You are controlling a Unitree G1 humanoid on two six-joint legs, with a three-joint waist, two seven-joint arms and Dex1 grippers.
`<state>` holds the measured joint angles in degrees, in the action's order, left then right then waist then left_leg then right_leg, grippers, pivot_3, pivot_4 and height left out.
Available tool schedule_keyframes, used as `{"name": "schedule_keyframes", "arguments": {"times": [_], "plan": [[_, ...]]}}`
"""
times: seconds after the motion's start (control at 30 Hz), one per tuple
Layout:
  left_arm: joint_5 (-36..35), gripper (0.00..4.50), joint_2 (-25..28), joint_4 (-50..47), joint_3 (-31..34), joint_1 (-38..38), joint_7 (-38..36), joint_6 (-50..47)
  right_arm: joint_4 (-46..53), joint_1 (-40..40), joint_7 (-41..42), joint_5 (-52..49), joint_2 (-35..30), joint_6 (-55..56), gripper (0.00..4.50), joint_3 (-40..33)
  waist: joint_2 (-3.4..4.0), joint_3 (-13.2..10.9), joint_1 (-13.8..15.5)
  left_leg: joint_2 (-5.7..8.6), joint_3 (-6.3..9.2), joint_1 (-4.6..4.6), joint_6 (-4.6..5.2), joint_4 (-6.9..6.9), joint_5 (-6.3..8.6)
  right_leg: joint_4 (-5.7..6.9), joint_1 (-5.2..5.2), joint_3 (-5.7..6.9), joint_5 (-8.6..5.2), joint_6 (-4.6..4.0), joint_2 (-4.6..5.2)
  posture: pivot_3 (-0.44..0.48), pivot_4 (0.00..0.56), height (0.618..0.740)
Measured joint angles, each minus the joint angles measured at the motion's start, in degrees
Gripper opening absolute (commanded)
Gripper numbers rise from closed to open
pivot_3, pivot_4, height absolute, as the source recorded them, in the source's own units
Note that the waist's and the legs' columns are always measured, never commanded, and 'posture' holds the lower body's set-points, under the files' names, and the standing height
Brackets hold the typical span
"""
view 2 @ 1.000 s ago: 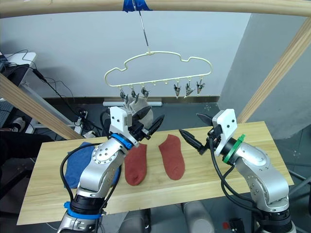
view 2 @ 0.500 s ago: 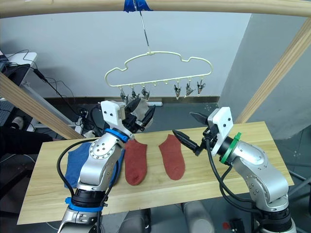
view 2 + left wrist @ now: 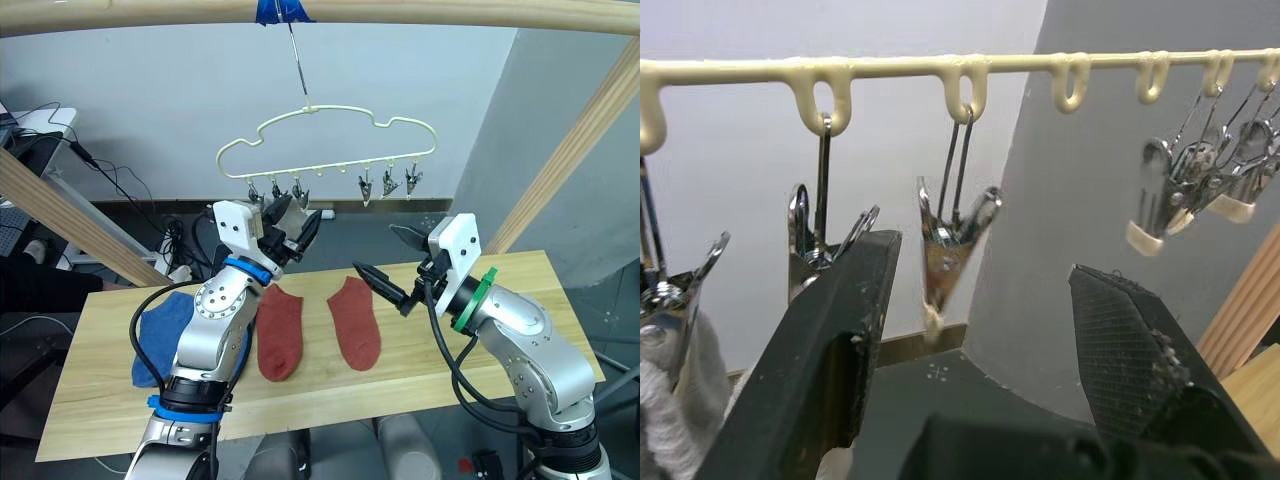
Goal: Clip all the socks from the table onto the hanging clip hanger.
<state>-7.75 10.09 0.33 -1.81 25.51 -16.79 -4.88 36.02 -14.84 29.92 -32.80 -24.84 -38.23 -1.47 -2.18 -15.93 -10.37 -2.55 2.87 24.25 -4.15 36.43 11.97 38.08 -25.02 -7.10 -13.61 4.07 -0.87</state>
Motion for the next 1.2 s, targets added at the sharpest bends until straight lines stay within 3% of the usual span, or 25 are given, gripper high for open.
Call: {"name": "schedule_keyframes", "arguments": {"times": [1.03,1.1,1.2], "plan": [[1.6,3.01,-1.7,9.8,0.2,6.2,1.6,6.3,1.2,0.1,-1.5,-0.6,-0.5,-1.0,4.5,0.1,0.0,0.0,-0.8,0.02,0.01,0.09,0.03,0.52,-0.01,0.03,0.14,-0.06,0.24,0.23,-0.01,-0.253,0.222,0.74],[1.6,2.66,-1.6,9.8,0.2,6.2,1.6,6.5,1.2,0.1,-1.5,-0.6,-0.6,-1.0,4.5,0.1,0.0,0.0,-0.8,0.02,0.02,0.09,0.03,0.52,-0.01,0.03,0.14,-0.05,0.24,0.22,-0.01,-0.254,0.223,0.74],[1.7,2.66,-1.6,10.0,0.2,6.2,1.6,6.5,1.2,0.1,-1.6,-0.6,-0.6,-1.0,4.5,0.1,0.0,0.0,-0.8,0.02,0.01,0.09,0.03,0.52,-0.01,0.03,0.14,-0.06,0.24,0.23,-0.01,-0.254,0.222,0.74]]}}
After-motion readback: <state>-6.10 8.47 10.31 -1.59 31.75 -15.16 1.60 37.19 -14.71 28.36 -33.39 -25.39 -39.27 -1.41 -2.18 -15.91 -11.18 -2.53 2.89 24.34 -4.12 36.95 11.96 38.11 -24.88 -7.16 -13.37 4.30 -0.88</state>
